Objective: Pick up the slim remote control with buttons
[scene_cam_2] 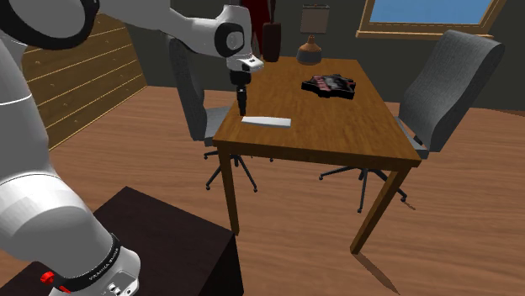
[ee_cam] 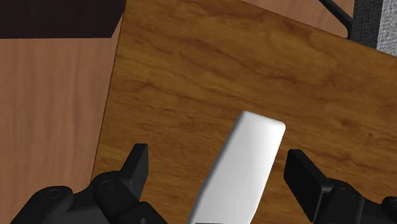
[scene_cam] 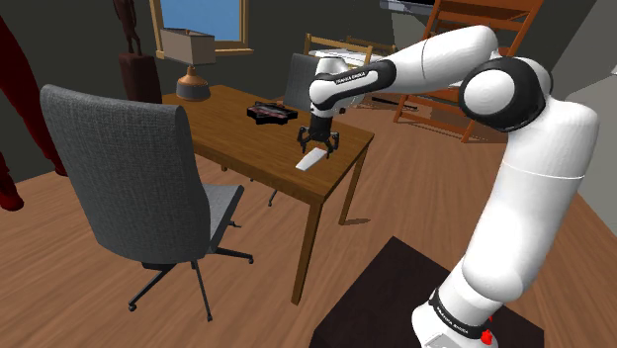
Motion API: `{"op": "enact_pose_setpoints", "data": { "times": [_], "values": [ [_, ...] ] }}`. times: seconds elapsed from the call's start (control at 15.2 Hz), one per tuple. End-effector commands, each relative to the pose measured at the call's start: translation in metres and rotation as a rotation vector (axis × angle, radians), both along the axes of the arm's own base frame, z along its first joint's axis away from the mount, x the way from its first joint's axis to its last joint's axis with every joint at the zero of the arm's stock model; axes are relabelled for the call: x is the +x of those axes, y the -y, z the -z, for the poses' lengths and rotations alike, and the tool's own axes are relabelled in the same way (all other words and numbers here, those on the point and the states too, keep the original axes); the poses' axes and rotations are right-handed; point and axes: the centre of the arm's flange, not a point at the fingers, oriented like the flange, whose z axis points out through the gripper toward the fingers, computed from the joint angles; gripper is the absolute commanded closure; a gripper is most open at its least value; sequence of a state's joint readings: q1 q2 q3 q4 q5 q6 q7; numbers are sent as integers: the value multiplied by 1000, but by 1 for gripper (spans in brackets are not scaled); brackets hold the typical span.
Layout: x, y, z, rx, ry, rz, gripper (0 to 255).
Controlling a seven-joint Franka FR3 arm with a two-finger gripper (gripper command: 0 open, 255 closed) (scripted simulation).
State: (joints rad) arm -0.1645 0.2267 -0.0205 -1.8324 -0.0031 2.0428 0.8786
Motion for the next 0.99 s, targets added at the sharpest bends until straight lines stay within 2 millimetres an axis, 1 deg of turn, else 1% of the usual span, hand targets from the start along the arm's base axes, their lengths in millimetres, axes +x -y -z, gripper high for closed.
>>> {"op": "enact_pose_setpoints", "data": {
  "times": [0.0,0.26,0.4,0.92],
  "values": [
    [19,18,10,-1,8,69,0],
    [50,54,27,-2,22,203,0],
    [62,71,35,-2,28,259,0],
    [62,71,74,-2,28,259,0]
  ]
}}
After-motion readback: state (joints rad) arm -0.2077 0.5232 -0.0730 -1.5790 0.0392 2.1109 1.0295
